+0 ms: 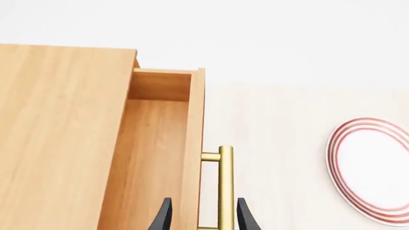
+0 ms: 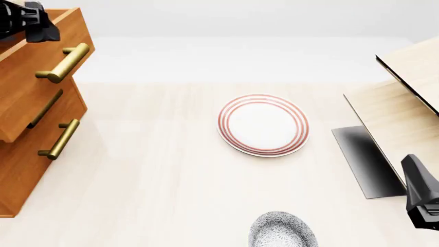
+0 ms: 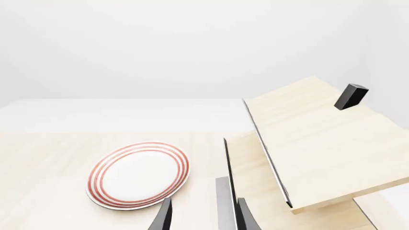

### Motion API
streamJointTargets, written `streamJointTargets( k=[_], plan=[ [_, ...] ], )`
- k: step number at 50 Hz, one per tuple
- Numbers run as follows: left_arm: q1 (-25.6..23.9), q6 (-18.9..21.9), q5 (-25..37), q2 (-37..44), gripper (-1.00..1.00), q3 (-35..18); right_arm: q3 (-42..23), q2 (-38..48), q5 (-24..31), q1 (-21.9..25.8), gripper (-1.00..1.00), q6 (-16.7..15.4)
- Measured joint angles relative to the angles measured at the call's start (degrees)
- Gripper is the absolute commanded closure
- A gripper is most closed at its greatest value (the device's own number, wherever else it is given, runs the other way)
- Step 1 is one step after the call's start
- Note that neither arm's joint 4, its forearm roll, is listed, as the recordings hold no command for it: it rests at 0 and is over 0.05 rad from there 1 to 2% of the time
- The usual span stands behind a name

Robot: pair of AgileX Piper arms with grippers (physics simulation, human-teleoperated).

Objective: Open the top drawer of the cabinet and put the bowl in it.

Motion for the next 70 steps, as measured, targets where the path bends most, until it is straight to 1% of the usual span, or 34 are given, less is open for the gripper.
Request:
streamJointTargets(
  k=[29,70],
  plan=[
    [-0.7,0.4,-3.0,2.0,-1.0,2.8,0.0,0.0,0.0,0.0,-1.0,0.0],
    [-4.5,1.4,-3.8,3.1,-1.0,3.0,0.0,0.0,0.0,0.0,-1.0,0.0]
  ],
)
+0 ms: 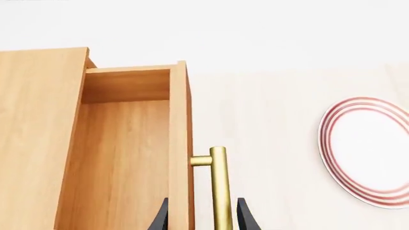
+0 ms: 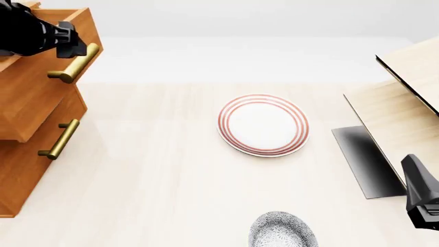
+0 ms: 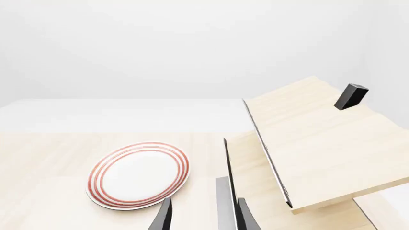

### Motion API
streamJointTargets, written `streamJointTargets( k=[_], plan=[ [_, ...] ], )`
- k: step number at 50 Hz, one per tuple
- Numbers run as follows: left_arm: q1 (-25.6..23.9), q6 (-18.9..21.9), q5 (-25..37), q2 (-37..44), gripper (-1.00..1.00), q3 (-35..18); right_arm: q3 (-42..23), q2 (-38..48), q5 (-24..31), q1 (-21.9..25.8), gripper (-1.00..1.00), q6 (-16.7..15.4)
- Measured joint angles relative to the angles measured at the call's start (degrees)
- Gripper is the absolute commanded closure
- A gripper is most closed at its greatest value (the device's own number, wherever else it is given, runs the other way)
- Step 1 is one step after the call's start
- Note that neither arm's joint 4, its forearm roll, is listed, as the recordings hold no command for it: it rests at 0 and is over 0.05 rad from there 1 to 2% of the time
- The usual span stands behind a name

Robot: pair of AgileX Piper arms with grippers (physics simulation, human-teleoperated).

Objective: Open the top drawer of the cabinet and put the bowl in it.

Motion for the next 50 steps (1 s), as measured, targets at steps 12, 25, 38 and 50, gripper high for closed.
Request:
streamJointTargets(
  k=[12,25,38,50],
  plan=[
    [-1.0,0.0,0.1,0.0,-1.0,-0.1,0.0,0.0,0.0,0.0,-1.0,0.0],
    [-2.1,0.1,0.0,0.4,-1.0,-0.1,0.0,0.0,0.0,0.0,-1.0,0.0],
    [-3.2,0.0,-0.2,0.8,-1.0,-0.2,0.0,0.0,0.0,0.0,-1.0,0.0],
    [-4.6,-0.2,-0.4,1.2,-1.0,-0.3,0.0,0.0,0.0,0.0,-1.0,0.0]
  ],
)
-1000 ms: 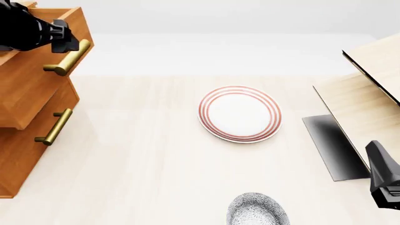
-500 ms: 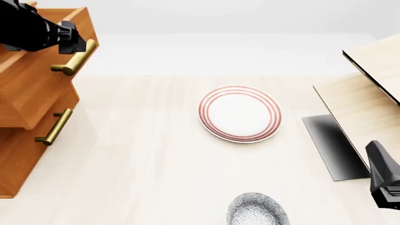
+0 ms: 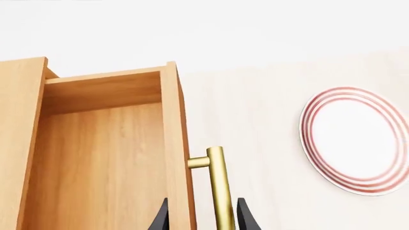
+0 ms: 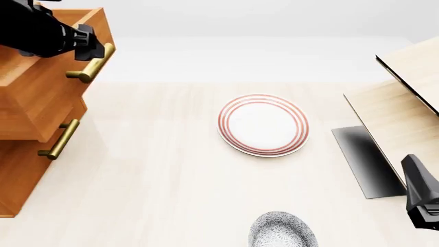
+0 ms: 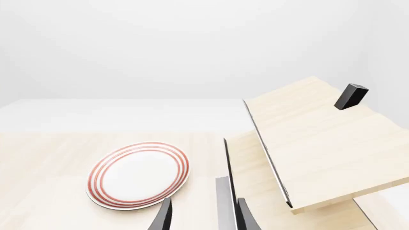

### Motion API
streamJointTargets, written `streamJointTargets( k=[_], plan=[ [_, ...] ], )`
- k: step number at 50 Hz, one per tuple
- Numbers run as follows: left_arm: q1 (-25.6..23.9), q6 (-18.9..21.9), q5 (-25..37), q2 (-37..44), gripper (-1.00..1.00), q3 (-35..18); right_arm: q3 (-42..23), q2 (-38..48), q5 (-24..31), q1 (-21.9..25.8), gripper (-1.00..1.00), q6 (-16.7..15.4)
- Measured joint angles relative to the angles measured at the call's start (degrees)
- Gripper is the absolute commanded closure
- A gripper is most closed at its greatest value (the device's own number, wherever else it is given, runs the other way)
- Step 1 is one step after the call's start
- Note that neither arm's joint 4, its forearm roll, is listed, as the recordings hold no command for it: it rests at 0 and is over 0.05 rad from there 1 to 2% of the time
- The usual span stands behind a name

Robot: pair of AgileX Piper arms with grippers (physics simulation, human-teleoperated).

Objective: Open the top drawer of the cabinet and put the bowl in it.

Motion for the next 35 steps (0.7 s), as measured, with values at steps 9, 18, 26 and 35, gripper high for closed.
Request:
streamJointTargets(
  k=[9,18,26,35],
  plan=[
    [-1.1,0.1,-0.2,0.3,-1.0,0.0,0.0,0.0,0.0,0.0,-1.0,0.0],
    [-1.9,0.2,-0.3,0.5,-1.0,0.0,0.0,0.0,0.0,0.0,-1.0,0.0],
    [-2.9,0.1,-0.4,0.7,-1.0,-0.1,0.0,0.0,0.0,0.0,-1.0,0.0],
    [-3.6,0.1,-0.5,0.7,-1.0,-0.2,0.0,0.0,0.0,0.0,-1.0,0.0]
  ],
)
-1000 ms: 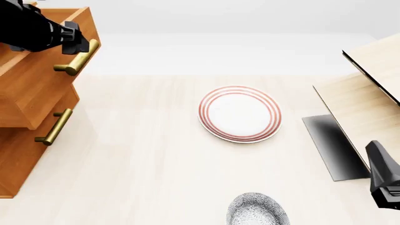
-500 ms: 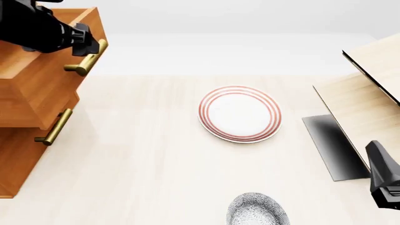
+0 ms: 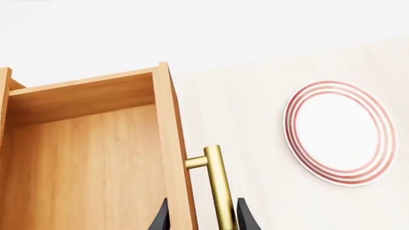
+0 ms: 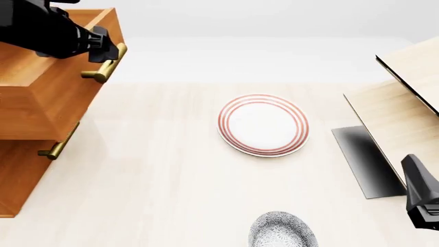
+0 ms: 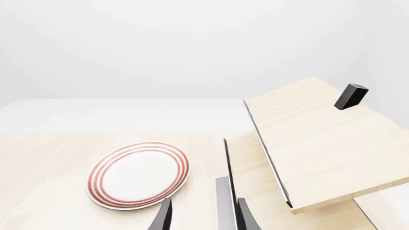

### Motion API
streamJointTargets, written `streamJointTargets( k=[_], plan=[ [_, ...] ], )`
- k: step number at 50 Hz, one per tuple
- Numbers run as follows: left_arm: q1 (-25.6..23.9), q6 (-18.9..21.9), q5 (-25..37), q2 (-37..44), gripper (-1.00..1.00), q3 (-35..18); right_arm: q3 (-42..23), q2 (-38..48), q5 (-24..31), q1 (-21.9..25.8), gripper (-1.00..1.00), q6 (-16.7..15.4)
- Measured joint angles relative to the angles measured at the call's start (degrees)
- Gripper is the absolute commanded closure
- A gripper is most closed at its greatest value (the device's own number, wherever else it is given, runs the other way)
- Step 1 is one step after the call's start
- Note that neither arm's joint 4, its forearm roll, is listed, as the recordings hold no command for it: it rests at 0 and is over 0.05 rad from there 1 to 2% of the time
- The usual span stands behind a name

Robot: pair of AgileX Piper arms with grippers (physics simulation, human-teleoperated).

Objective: Open the top drawer of the cabinet and put the bowl in it.

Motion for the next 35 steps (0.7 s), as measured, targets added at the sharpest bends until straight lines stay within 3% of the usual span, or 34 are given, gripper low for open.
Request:
streamJointTargets(
  k=[35],
  plan=[
    [-3.2,-0.1,-0.5,0.8,-1.0,-0.6,0.0,0.0,0.0,0.0,-1.0,0.0]
  ],
)
